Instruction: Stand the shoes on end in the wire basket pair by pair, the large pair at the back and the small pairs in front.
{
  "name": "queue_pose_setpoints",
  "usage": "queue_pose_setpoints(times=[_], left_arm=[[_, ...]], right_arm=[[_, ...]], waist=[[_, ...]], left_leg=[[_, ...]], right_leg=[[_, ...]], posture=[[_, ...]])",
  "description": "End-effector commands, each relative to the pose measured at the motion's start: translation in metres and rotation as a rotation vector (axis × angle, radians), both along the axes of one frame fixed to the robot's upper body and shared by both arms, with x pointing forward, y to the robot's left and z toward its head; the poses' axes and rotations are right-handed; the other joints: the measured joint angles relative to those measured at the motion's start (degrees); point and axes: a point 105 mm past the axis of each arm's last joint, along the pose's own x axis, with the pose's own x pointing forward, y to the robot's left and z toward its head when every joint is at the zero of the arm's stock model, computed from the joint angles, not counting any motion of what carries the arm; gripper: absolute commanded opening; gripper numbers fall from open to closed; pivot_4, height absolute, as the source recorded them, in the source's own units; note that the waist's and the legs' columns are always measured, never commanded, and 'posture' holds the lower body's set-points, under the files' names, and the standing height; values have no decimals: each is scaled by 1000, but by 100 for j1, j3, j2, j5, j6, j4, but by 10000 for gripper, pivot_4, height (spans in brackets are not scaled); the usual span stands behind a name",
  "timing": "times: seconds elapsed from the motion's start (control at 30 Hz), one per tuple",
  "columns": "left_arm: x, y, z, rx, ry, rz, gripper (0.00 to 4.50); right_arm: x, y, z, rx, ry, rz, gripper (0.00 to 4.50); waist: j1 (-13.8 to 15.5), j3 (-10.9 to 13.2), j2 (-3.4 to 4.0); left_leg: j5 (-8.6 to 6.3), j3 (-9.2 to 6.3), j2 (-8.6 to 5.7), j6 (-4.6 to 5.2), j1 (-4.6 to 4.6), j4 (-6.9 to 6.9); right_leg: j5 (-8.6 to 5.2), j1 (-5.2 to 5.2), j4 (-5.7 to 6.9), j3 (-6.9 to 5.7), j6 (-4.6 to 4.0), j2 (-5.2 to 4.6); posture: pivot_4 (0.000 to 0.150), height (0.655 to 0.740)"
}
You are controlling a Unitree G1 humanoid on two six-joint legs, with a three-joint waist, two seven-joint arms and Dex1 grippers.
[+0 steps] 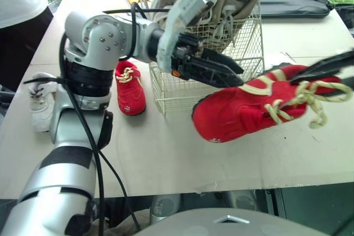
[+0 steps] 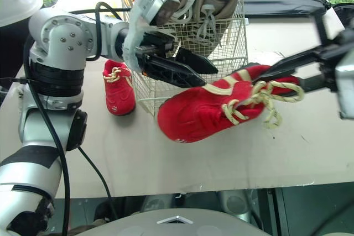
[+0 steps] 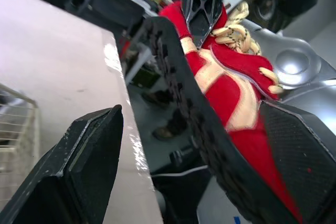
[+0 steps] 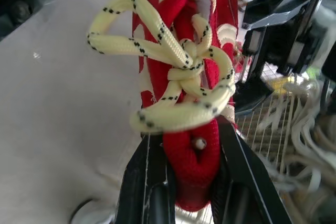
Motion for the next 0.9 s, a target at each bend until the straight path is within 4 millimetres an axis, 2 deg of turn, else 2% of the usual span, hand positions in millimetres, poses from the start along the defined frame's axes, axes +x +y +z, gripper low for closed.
queue_pose_setpoints(times=[0.03, 0.07, 0.17, 0.3, 0.4, 0.43, 0.6, 0.67, 0.73, 0.83, 0.9], left_arm=[[-11, 1, -6, 55, -5, -45, 45000], [-13, 1, -8, 60, -2, -54, 45000], [-19, 4, -8, 62, 24, -89, 37314], [-18, 6, -8, 57, 33, -72, 19666], [-14, 9, -6, 31, 44, -29, 8852], [-13, 11, -6, 24, 50, -18, 7095], [-8, 15, -1, -41, 70, 44, 6235], [-4, 21, 3, -109, 65, 98, 6202], [2, 24, 9, -215, -7, 178, 6195], [7, 22, 11, -383, -153, 301, 6171], [7, 23, 6, -434, -198, 340, 6133]], right_arm=[[7, 4, 14, -13, -57, 20, 356], [8, 7, 15, -12, -62, 28, 350], [11, 10, 15, -20, -60, 44, 306], [10, 11, 10, -34, -33, 39, 301], [7, 6, 6, -69, 160, -76, 300], [7, 6, 6, -66, 186, -86, 5297], [10, 4, 7, -11, 149, -105, 30981], [15, -10, 7, 42, 184, -224, 38533], [26, -22, 11, 165, 210, -369, 39518], [38, -37, 7, 333, 274, -541, 39518], [39, -41, 2, 505, 430, -641, 39518]], waist=[[9, 0, 1], [12, 0, 1], [76, -1, 3], [102, -1, 3], [117, -1, 4], [110, -1, 3], [76, -1, 3], [93, -2, 2], [103, -2, 3], [118, -3, 1], [115, -5, -5]], left_leg=[[0, -5, 1, 0, -8, 0], [1, -9, 2, -1, -23, -1], [4, -36, 4, -8, -75, 5], [5, -55, -5, -8, -96, 5], [5, -58, -9, -8, -100, 10], [5, -59, -9, -8, -99, 12], [-7, -58, -17, 14, -91, 26], [-7, -62, -17, 14, -91, 30], [-7, -68, -12, 14, -93, 38], [-3, -68, -9, 7, -101, 55], [4, -69, -7, -7, -101, 68]], right_leg=[[0, -10, 6, -4, 0, 2], [1, -27, 10, -8, -1, 2], [2, -72, 16, -25, -3, -1], [1, -85, 16, -41, -2, -30], [1, -83, 17, -47, -1, -44], [2, -82, 18, -48, -1, -48], [2, -78, 38, -46, 0, -45], [2, -78, 48, -50, 1, -43], [0, -79, 58, -55, 1, -45], [-1, -80, 71, -53, 4, -61], [-1, -74, 75, -55, 3, -71]], posture=[[1500, 7400], [1500, 7400], [1500, 7400], [1500, 7400], [1500, 7400], [1500, 7400], [1500, 7400], [1500, 7400], [1500, 7400], [1500, 7400], [1500, 7400]])
